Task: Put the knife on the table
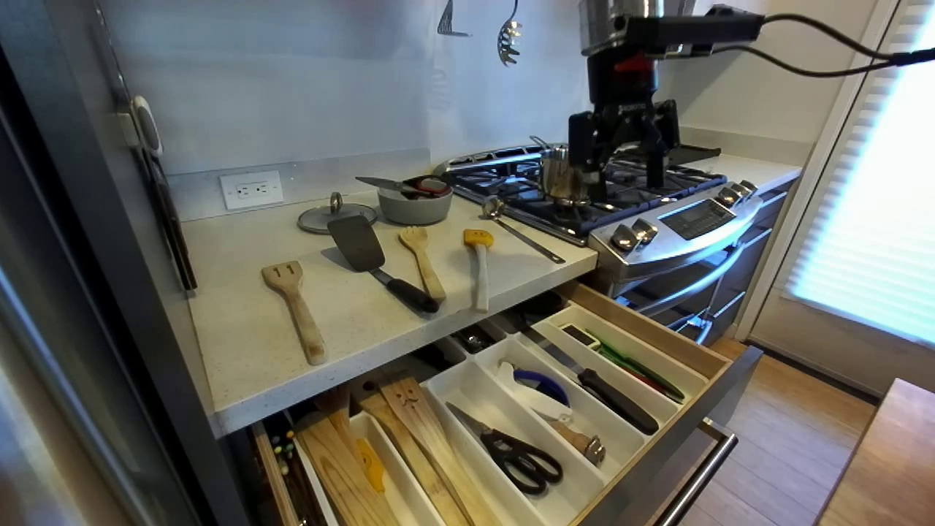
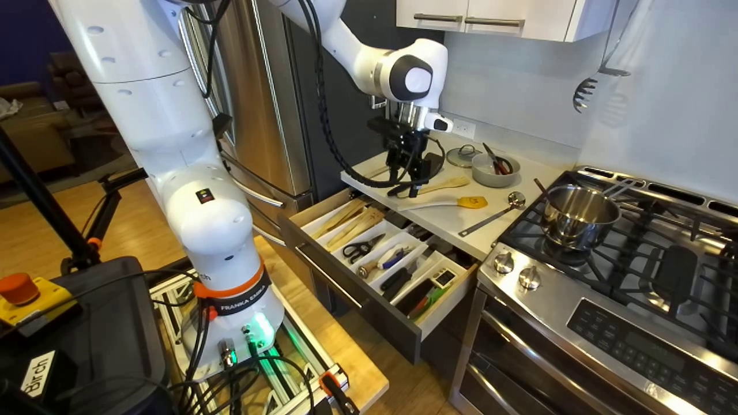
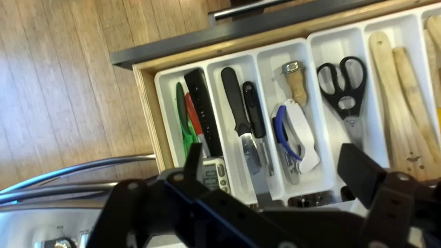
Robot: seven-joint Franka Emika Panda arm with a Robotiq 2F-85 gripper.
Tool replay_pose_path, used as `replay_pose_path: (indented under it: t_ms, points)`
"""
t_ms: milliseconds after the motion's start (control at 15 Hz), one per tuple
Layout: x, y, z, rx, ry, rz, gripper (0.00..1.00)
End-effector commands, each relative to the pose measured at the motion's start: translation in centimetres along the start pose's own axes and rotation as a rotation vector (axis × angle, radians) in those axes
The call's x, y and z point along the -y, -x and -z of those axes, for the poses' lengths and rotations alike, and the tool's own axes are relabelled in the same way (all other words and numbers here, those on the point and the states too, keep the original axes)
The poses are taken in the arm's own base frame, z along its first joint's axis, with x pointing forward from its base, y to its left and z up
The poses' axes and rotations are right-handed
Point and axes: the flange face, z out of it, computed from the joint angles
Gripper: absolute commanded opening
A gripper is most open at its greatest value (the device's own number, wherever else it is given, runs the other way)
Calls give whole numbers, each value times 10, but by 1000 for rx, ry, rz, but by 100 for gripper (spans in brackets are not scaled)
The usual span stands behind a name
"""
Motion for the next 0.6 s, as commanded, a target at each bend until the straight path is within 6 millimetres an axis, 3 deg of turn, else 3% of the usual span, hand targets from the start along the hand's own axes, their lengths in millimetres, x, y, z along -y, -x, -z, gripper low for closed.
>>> replay_pose_path:
  t_ms: [0,200,333,400,467,533]
  points:
    - [11,-31,-82,38,102,35,100]
    - [15,-46,-154,161,121,81,100]
    - [4,-51,-201,266,154,43,100]
    - [13,-36,-165,200,111,63,100]
    - [11,-39,-182,227,115,60,100]
    - [11,-41,-186,231,115,60,100]
